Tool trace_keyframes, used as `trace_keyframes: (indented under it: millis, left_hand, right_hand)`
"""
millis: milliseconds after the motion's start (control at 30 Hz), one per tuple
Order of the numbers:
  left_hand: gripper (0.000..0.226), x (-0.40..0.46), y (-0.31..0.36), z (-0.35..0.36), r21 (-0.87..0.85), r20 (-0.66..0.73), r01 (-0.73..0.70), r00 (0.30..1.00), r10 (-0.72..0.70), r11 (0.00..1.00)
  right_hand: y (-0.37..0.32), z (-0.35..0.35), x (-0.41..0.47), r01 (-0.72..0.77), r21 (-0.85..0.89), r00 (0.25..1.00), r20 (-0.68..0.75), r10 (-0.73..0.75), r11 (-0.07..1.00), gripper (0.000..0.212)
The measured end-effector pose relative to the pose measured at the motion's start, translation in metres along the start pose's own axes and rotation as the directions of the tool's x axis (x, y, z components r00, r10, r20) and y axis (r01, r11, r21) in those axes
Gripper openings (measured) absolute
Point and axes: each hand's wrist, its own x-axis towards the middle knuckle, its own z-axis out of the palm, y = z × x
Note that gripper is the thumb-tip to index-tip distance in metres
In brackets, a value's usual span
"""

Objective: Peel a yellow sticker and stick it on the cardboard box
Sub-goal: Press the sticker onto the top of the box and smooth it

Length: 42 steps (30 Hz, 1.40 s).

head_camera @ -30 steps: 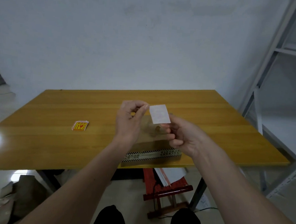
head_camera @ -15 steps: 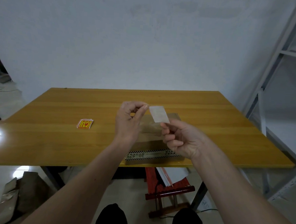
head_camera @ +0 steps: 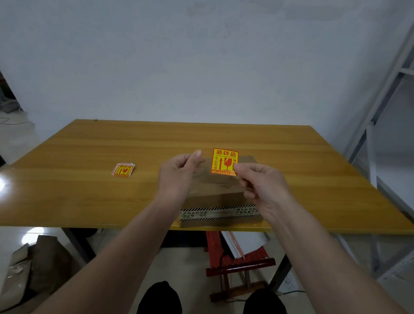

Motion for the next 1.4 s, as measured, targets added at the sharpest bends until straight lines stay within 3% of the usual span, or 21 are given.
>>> trace_keyframes:
  millis: [267, 700, 867, 1033, 1400]
  left_hand:
    - [0.003, 0.000, -0.012, -0.004, -0.003, 0.067, 0.100, 0.993, -0.100, 0.995]
    - [0.005, 0.055, -0.019, -0.011, 0.150, -0.115, 0.142, 0.985, -0.126, 0.978]
    - [0.018, 0.070, -0.031, -0.010, 0.262, -0.143, 0.184, 0.978, -0.150, 0.947]
    - [0.013, 0.070, -0.037, -0.002, 0.391, -0.124, 0.142, 0.987, -0.100, 0.909]
    - [0.017, 0.064, -0.038, 0.010, 0.645, -0.079, 0.042, 0.997, 0.012, 0.763]
  right_hand:
    - [0.004, 0.013, -0.002, 0.092, -0.191, 0.995, -0.016, -0.097, 0.977, 0.011]
    - [-0.006, 0.054, 0.044, 0.141, -0.513, 0.981, -0.042, -0.189, 0.847, 0.019]
    - [0.005, 0.061, 0.069, 0.103, -0.613, 0.978, -0.081, -0.192, 0.784, 0.022]
    - [0.010, 0.054, 0.074, 0.054, -0.755, 0.972, -0.109, -0.206, 0.654, 0.024]
    - [0.014, 0.047, 0.083, 0.042, -0.873, 0.967, -0.087, -0.240, 0.486, 0.025]
